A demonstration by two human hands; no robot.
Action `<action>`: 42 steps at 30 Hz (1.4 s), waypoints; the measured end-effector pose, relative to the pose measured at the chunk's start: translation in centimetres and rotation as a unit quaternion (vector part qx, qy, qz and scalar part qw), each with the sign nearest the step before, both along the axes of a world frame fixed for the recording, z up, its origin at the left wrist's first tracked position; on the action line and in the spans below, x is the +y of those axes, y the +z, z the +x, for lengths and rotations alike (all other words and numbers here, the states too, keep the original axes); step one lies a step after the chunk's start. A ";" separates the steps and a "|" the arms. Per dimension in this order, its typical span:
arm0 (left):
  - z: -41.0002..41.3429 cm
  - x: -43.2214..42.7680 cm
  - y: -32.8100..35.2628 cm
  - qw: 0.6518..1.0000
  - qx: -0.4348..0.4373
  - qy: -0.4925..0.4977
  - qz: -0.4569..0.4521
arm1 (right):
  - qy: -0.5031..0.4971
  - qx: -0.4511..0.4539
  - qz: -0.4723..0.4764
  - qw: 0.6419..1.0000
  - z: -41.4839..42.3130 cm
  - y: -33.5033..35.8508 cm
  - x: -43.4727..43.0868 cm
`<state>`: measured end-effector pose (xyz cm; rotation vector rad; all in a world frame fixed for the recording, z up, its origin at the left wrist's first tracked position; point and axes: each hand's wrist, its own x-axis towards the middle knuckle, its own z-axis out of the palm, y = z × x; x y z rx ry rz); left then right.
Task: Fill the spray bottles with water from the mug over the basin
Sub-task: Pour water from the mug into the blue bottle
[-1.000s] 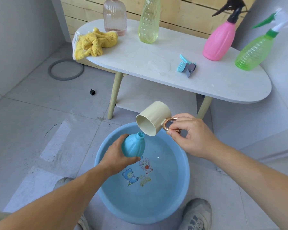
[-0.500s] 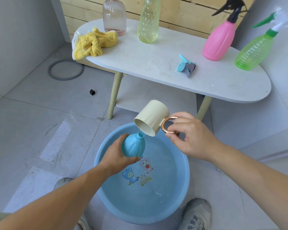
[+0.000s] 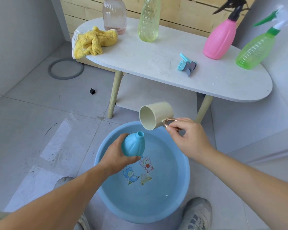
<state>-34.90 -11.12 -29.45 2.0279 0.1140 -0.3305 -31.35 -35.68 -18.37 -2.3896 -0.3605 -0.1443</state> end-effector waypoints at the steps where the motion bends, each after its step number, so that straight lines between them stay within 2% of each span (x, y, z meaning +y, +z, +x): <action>1: 0.0 0.0 0.0 1.000 0.002 0.000 -0.004 | -0.053 0.066 0.049 0.995 0.1 -0.4 0.2; 3: 0.0 0.0 -0.1 1.000 0.006 0.000 -0.013 | -0.113 0.158 0.090 0.977 0.4 -1.6 0.3; 7: -0.1 0.0 0.0 1.000 0.016 -0.003 -0.016 | -0.156 0.269 0.096 0.946 0.5 -5.4 0.0; 11: -0.1 0.1 -0.1 0.999 0.035 -0.010 -0.018 | -0.151 0.320 0.023 0.935 0.1 -9.3 -0.7; 17: -0.4 0.0 -0.5 0.999 0.045 -0.002 -0.019 | -0.097 0.317 -0.108 0.937 -0.3 -12.3 -1.9; 27: -0.3 0.1 -0.8 0.999 0.049 -0.007 -0.002 | -0.082 0.342 -0.127 0.927 -0.2 -13.4 -2.7; 33: -0.3 0.2 -0.8 0.999 0.043 -0.013 0.000 | -0.106 0.336 -0.083 0.932 0.0 -12.8 -2.8; 42: -0.4 0.4 -0.3 1.000 0.025 0.005 -0.007 | -0.099 0.270 0.056 0.956 1.2 -5.5 -1.5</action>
